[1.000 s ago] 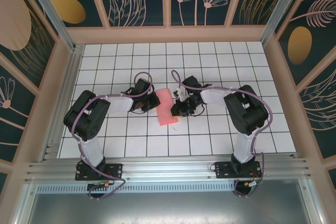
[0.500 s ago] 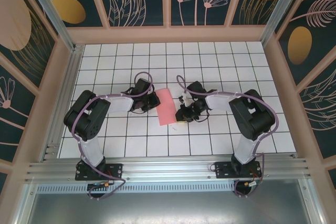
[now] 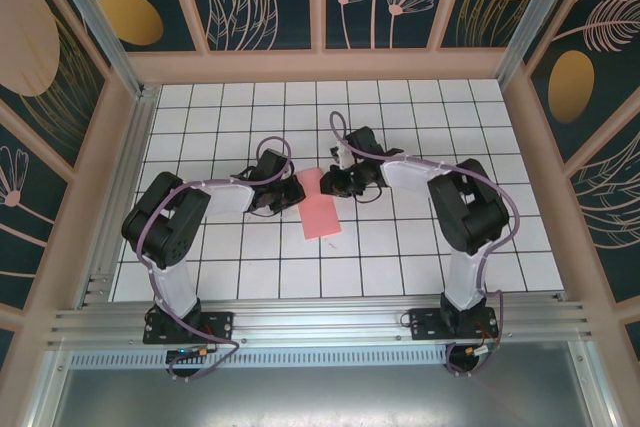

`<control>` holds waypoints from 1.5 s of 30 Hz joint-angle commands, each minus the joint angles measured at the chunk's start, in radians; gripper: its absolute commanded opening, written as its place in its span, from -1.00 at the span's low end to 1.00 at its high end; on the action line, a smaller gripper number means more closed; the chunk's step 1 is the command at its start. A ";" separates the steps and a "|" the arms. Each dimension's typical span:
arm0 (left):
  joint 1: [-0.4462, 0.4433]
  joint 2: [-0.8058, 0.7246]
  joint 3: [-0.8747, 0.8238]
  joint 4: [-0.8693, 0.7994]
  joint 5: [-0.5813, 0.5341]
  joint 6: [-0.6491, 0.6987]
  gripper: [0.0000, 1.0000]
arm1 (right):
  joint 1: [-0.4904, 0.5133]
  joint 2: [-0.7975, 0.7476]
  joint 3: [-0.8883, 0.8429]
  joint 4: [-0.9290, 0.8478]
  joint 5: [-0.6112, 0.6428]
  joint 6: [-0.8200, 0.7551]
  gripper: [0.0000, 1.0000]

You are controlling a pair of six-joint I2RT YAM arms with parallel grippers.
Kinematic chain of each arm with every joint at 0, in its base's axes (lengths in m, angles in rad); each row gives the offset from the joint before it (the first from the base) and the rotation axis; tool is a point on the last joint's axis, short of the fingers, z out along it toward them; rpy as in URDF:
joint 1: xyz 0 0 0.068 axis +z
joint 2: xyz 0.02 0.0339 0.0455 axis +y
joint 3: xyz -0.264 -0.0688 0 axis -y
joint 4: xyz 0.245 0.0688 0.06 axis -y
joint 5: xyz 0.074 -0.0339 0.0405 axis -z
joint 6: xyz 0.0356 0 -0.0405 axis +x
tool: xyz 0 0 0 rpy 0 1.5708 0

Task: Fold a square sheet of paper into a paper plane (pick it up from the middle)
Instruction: Fold the square sheet of paper in half at the center of the table.

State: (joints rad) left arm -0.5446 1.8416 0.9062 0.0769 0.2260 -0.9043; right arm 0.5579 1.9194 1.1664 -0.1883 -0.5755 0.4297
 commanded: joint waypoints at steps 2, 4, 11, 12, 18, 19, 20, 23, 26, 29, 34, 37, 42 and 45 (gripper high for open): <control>0.000 0.050 -0.023 -0.126 -0.076 0.031 -0.81 | 0.000 0.063 0.054 0.035 0.001 0.019 -0.71; 0.001 0.050 -0.018 -0.126 -0.074 0.031 -0.80 | 0.000 0.082 0.062 0.038 0.017 0.027 -0.71; 0.000 0.040 0.002 -0.132 -0.068 0.040 -0.81 | -0.001 0.119 0.028 0.061 0.080 0.089 -0.73; -0.001 0.034 0.005 -0.130 -0.065 0.041 -0.80 | -0.001 0.122 0.021 0.060 0.085 0.096 -0.73; -0.001 -0.061 -0.008 -0.034 0.020 0.012 -0.68 | 0.007 0.113 -0.040 0.053 0.160 0.159 -0.73; 0.000 -0.083 -0.024 -0.002 0.041 -0.003 -0.64 | 0.014 0.106 -0.051 0.054 0.177 0.178 -0.73; -0.001 -0.104 -0.041 0.026 0.054 -0.018 -0.63 | 0.024 0.099 -0.061 0.055 0.194 0.193 -0.73; -0.001 -0.174 -0.106 0.111 0.088 -0.067 -0.61 | 0.042 0.062 -0.110 0.077 0.235 0.292 -0.73; -0.006 -0.214 -0.161 0.162 0.113 -0.105 -0.61 | 0.062 0.026 -0.152 0.092 0.282 0.390 -0.73; -0.023 -0.226 -0.180 0.194 0.132 -0.122 -0.62 | 0.073 0.008 -0.183 0.118 0.296 0.464 -0.74; -0.068 -0.173 -0.168 0.188 0.128 -0.139 -0.65 | 0.068 0.015 -0.184 0.128 0.293 0.495 -0.74; -0.096 -0.137 -0.161 0.151 0.103 -0.145 -0.69 | 0.068 0.017 -0.177 0.132 0.280 0.489 -0.75; -0.118 -0.079 -0.152 0.060 0.074 -0.112 -0.74 | 0.061 0.016 -0.178 0.153 0.248 0.481 -0.74; -0.121 -0.064 -0.140 0.003 0.059 -0.087 -0.75 | 0.056 0.006 -0.175 0.175 0.228 0.446 -0.73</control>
State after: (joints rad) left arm -0.6579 1.7496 0.7513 0.1795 0.3199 -1.0222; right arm 0.6205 1.9171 1.0245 0.0284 -0.3458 0.8963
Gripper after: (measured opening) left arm 0.128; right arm 0.131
